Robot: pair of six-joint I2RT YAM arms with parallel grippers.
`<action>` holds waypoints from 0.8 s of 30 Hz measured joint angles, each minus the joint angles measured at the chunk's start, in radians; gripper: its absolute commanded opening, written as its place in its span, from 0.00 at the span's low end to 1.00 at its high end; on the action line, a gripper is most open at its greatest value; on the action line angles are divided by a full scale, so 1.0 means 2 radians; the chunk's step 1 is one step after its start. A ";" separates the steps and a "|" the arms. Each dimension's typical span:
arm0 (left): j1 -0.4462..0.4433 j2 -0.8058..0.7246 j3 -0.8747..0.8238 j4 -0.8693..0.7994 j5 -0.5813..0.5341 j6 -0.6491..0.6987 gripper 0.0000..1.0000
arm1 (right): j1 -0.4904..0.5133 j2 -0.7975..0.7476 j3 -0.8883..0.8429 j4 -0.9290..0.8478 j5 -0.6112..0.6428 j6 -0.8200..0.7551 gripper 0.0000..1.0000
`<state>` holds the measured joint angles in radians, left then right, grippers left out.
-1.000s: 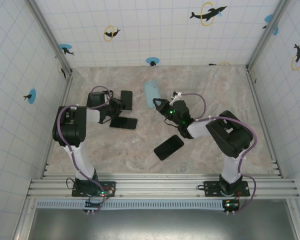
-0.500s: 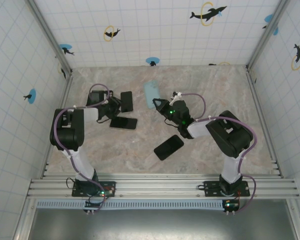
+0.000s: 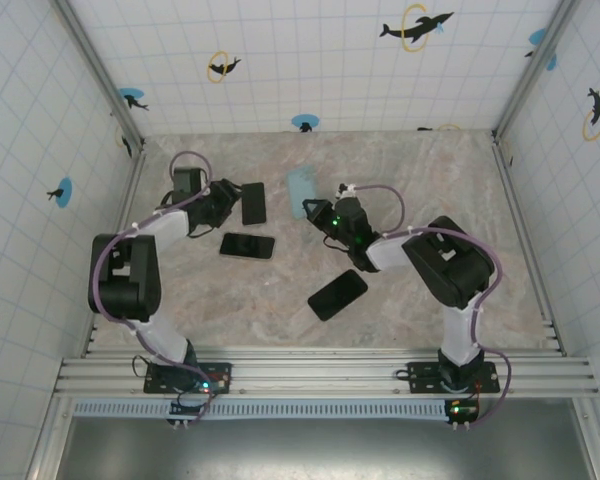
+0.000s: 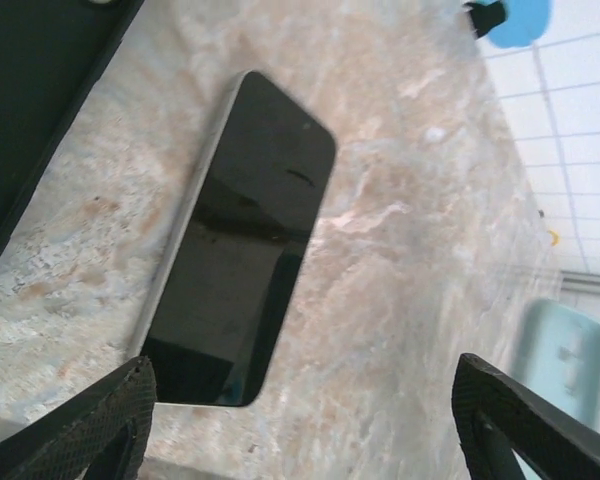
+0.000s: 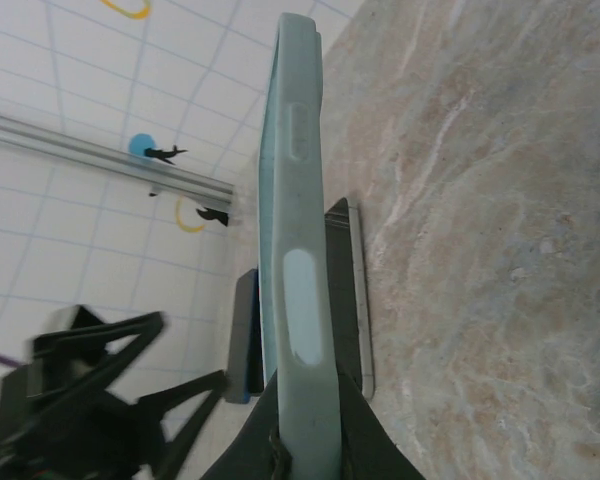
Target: Take the phone out of the phone case
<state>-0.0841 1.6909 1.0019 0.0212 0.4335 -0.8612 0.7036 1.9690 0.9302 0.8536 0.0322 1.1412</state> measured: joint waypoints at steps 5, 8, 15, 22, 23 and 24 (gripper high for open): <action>0.000 -0.043 -0.001 -0.031 -0.004 0.032 0.97 | 0.014 0.037 0.047 -0.042 0.025 -0.016 0.07; 0.000 -0.065 -0.004 -0.054 -0.012 0.053 0.98 | 0.024 0.062 0.082 -0.070 0.039 -0.030 0.09; 0.000 -0.107 -0.026 -0.092 -0.026 0.080 0.98 | 0.043 0.101 0.134 -0.123 0.070 -0.052 0.10; 0.000 -0.133 -0.033 -0.111 -0.031 0.092 0.97 | 0.050 0.147 0.191 -0.148 0.091 -0.059 0.14; 0.000 -0.137 -0.036 -0.112 -0.032 0.092 0.98 | 0.051 0.151 0.196 -0.152 0.093 -0.059 0.14; 0.000 -0.140 -0.038 -0.114 -0.032 0.092 0.98 | 0.051 0.155 0.202 -0.154 0.095 -0.060 0.15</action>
<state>-0.0841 1.4105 0.9253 -0.2062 0.3687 -0.6765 0.8059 2.2784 1.3338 0.5461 0.2218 1.0214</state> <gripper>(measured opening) 0.975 0.137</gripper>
